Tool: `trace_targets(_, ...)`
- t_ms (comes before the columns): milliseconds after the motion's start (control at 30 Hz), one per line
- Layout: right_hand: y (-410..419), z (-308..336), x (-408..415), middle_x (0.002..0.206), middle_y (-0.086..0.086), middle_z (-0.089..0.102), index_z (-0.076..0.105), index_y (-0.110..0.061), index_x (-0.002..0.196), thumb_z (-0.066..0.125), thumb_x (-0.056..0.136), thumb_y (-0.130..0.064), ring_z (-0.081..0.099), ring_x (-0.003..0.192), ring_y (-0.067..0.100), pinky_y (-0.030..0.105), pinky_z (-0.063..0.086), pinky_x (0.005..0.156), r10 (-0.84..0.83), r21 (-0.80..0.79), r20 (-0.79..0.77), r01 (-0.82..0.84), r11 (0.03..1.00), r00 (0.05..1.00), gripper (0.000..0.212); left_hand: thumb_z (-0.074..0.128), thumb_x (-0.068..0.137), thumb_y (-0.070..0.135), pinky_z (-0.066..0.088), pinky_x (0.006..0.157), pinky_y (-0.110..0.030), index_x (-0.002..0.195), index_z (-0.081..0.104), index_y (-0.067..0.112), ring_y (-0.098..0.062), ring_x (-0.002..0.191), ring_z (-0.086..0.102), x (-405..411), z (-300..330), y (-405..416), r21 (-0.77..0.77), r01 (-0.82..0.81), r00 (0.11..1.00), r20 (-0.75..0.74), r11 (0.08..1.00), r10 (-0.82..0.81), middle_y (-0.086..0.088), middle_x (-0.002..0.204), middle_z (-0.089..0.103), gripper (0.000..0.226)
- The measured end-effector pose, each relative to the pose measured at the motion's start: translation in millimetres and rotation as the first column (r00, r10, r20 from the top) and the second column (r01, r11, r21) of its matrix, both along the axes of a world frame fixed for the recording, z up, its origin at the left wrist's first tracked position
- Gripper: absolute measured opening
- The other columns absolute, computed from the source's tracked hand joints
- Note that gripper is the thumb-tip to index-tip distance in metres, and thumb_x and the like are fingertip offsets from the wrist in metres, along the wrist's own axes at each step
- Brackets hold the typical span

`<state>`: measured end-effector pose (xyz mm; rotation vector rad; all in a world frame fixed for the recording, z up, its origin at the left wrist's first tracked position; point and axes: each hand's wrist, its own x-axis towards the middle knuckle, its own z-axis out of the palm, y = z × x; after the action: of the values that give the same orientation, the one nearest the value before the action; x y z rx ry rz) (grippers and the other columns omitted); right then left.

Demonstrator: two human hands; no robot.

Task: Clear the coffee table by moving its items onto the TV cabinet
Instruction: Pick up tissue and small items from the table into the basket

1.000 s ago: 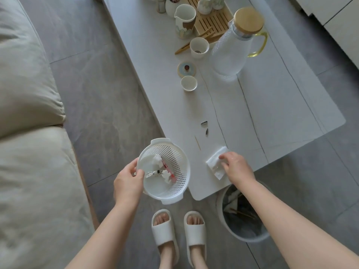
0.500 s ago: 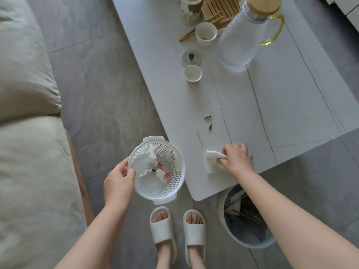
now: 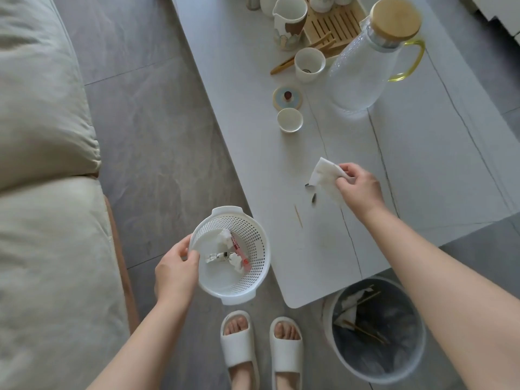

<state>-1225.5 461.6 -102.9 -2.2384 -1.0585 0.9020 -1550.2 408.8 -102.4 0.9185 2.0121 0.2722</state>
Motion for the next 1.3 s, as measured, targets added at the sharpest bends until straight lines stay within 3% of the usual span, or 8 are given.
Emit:
trace_targets(200,20.3,-38.6,-17.0,0.115,0.015,0.063,0.063,-0.015,0.117,0.044,0.089,-0.004,0.053,0.107,0.035,0.032,0.041,0.085,0.178,-0.046,0.262,-0.173,0.984,0.949,0.036,0.049,0.081,0.023,0.051,0.082,-0.038,0.111,0.064,0.042,-0.022,0.092,0.063,-9.7,-13.9,4.9,-0.013,-0.038,0.999,-0.030,0.999,0.037,0.006,0.092,0.070,0.039)
trace_targets(333,7.3,-57.6,-29.8,0.131,0.007,0.058,0.062,-0.016,0.122,0.043,0.084,0.008,0.048,0.116,0.035,0.036,0.040,0.096,0.398,-0.152,0.268,-0.370,0.917,0.877,0.049,0.049,0.081,0.020,0.047,0.077,-0.033,0.112,0.064,0.040,-0.021,0.092,0.062,-10.1,-20.2,7.8,-0.011,-0.027,0.999,-0.028,1.000,0.027,0.005,0.093,0.070,0.040)
trace_targets(467,-12.0,-60.6,-37.9,0.131,0.002,0.058,0.064,-0.018,0.119,0.043,0.086,0.006,0.046,0.116,0.033,0.038,0.042,0.094,0.380,-0.139,0.282,-0.354,0.925,0.881,0.046,0.048,0.082,0.019,0.048,0.079,-0.034,0.113,0.064,0.039,-0.022,0.092,0.061,-9.5,-19.7,7.6,0.001,-0.013,0.999,-0.040,1.000,0.013,0.004,0.093,0.070,0.040)
trace_targets(667,-48.8,-55.4,-65.7,0.129,0.003,0.056,0.063,-0.019,0.120,0.044,0.091,0.001,0.043,0.114,0.030,0.040,0.046,0.088,0.375,-0.157,0.214,-0.347,0.924,0.902,0.040,0.044,0.083,0.017,0.040,0.065,-0.030,0.108,0.064,0.038,-0.024,0.085,0.058,-9.1,-10.2,-3.1,-0.001,0.028,0.991,-0.131,1.000,-0.028,0.001,0.086,0.067,0.039)
trace_targets(867,-90.5,-44.9,-87.6,0.132,-0.003,0.052,0.059,-0.023,0.123,0.043,0.092,-0.002,0.039,0.120,0.022,0.037,0.043,0.091,0.485,-0.214,0.111,-0.456,0.864,0.867,0.041,0.042,0.082,0.015,0.043,0.068,-0.032,0.115,0.062,0.036,-0.027,0.093,0.058,-5.3,-10.1,-21.7,-0.075,0.045,0.985,-0.161,0.996,-0.056,-0.004,0.098,0.067,0.044)
trace_targets(967,-99.9,-37.2,-81.8,0.130,0.005,0.053,0.058,-0.017,0.126,0.041,0.093,0.000,0.044,0.119,0.024,0.033,0.040,0.095,0.440,-0.172,0.099,-0.420,0.891,0.893,0.040,0.042,0.082,0.015,0.047,0.073,-0.036,0.118,0.061,0.037,-0.029,0.095,0.058,1.5,-11.3,-32.9,-0.088,0.061,0.988,-0.138,0.994,-0.073,-0.006,0.102,0.066,0.046)
trace_targets(1133,-109.9,-33.5,-52.9,0.122,0.011,0.058,0.054,-0.014,0.129,0.038,0.094,-0.001,0.046,0.110,0.028,0.032,0.037,0.088,0.140,-0.100,0.310,-0.114,0.988,0.940,0.041,0.042,0.083,0.013,0.047,0.074,-0.036,0.121,0.059,0.036,-0.030,0.094,0.057,10.6,-14.6,-44.0,-0.072,0.075,0.991,-0.107,0.995,-0.083,-0.009,0.101,0.063,0.047)
trace_targets(1300,-113.5,-49.9,-67.7,0.118,0.013,0.048,0.044,-0.023,0.138,0.036,0.096,-0.006,0.049,0.099,0.024,0.030,0.040,0.081,0.184,-0.248,0.138,-0.146,0.958,0.973,0.046,0.045,0.083,0.012,0.046,0.076,-0.036,0.123,0.059,0.035,-0.031,0.093,0.056,5.2,-17.6,-44.9,-0.032,0.122,0.990,-0.065,0.992,-0.124,-0.014,0.097,0.062,0.047)
